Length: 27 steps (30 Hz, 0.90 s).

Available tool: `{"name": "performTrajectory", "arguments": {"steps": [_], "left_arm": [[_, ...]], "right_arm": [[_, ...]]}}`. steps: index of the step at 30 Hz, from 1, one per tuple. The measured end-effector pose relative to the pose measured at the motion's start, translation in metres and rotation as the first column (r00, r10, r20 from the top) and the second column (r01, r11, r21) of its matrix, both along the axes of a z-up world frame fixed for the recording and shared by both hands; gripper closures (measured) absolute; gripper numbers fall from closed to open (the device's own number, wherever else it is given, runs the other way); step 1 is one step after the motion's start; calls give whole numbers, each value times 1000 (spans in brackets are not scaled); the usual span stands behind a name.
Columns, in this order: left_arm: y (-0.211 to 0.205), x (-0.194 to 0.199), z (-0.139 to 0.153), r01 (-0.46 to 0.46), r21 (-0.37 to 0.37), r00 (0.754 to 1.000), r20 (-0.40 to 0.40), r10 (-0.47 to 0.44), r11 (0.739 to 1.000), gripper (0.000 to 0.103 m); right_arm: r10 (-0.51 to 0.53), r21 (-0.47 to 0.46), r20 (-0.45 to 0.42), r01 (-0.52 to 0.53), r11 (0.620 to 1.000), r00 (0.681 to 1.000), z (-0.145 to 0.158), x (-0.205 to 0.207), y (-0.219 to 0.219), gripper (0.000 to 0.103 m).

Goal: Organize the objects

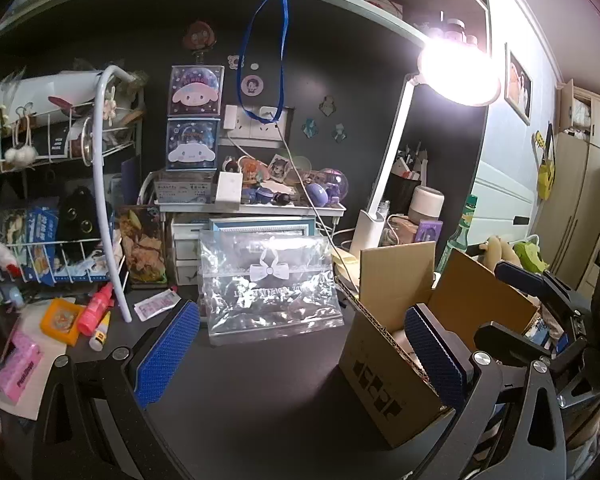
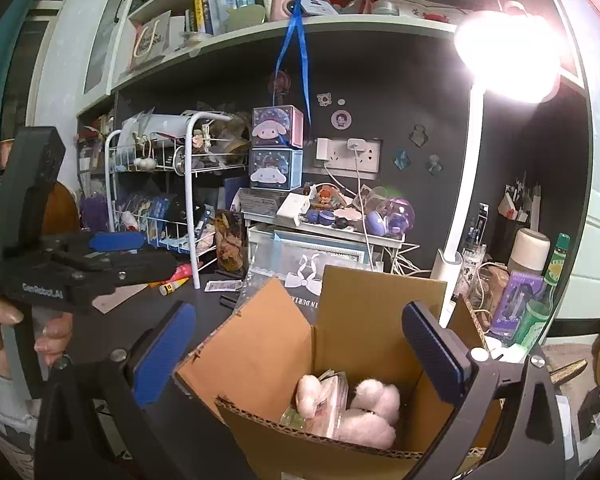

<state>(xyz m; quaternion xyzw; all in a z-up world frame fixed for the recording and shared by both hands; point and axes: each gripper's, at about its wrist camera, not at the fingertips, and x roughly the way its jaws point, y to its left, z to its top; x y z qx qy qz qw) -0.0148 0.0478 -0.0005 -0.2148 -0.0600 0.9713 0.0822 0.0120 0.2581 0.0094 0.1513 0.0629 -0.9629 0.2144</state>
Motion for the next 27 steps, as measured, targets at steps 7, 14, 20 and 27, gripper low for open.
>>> {"name": "performTrajectory", "arguments": {"steps": [7, 14, 20, 27], "left_arm": [[4, 2, 1, -3, -11, 1000, -9, 3, 1000, 0], [5, 2, 0, -9, -15, 1000, -7, 9, 1000, 0], [4, 4, -1, -20, -19, 1000, -7, 20, 1000, 0], [4, 7, -1, -28, -22, 1000, -6, 28, 999, 0]], "right_arm": [[0, -14, 28, 1, 1000, 1000, -4, -2, 4, 0], [-6, -25, 39, 7, 1000, 999, -5, -3, 8, 0], [5, -46, 47, -3, 999, 999, -5, -3, 10, 0], [17, -49, 46, -15, 999, 999, -5, -1, 8, 0]]}}
